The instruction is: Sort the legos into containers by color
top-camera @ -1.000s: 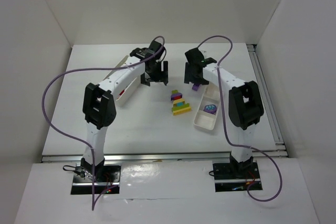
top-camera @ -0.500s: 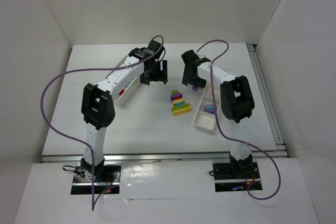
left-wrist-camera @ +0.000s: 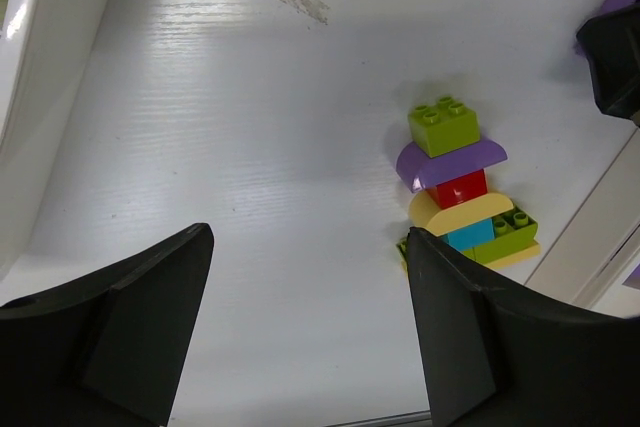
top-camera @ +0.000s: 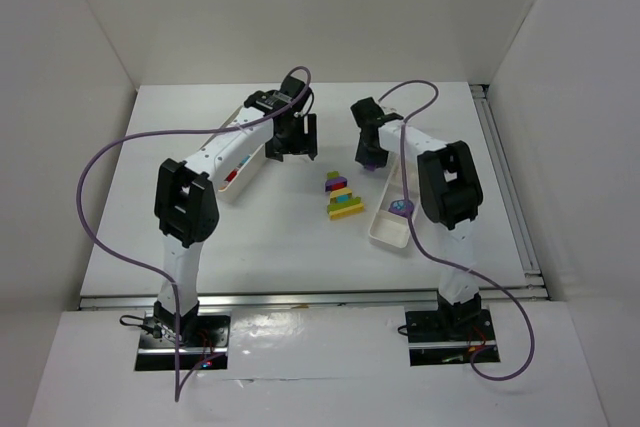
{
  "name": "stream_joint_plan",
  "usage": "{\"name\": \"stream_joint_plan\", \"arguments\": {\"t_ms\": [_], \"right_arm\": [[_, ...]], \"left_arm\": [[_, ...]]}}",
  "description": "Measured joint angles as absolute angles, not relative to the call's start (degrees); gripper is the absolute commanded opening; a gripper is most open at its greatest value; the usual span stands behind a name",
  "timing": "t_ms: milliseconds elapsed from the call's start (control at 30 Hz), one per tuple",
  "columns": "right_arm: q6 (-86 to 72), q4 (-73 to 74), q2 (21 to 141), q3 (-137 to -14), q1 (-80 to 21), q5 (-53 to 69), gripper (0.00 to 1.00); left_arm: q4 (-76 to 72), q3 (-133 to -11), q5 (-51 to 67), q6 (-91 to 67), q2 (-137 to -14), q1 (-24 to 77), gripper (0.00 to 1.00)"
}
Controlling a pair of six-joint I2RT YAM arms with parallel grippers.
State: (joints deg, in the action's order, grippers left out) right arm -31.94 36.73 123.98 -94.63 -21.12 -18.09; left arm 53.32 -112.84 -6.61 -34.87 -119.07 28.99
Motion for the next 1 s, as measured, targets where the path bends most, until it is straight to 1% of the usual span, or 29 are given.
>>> {"name": "stream_joint_plan", "arguments": {"t_ms": [33,133,233,500,600,767,900,1000], "right_arm": [[-31.5,35.4,123.7,-94.0,-21.1,-17.6,0.41],[-30.3,32.8,121.4,-90.8,-21.2,-16.6,0.36],[-29.4,32.2,116.5,-86.8,-21.5,-16.6,0.36],[-30.8,30.8,88.7,-70.8,-22.0,-22.2,0.36],[-32.3,31.4,82.3,-67.2,-22.0,-24.0,0.36],[-34.3,32.8,81.7,-62.5,-22.0,-24.4,0.37],[-35.1,34.0,83.5,-60.7,-22.0,-23.0,0.46],[-35.2,34.1,84.8,-60.4,-22.0,-22.2,0.49]], "left_arm": [[53.3,-112.8,-6.7,-34.9,-119.1,29.0,0.88],[53.4,-112.8,-7.3,-34.9,-119.1,29.0,0.87],[53.6,-112.8,-8.0,-35.0,-119.1,28.7,0.87],[53.8,-113.0,-8.1,-34.9,-119.1,27.9,0.87],[53.8,-113.1,-7.5,-34.9,-119.1,27.7,0.87],[53.8,-113.3,-7.0,-34.8,-119.8,27.8,0.87],[53.9,-113.3,-6.7,-34.8,-120.5,27.9,0.87],[53.9,-113.3,-6.7,-34.8,-120.6,28.1,0.87]]}}
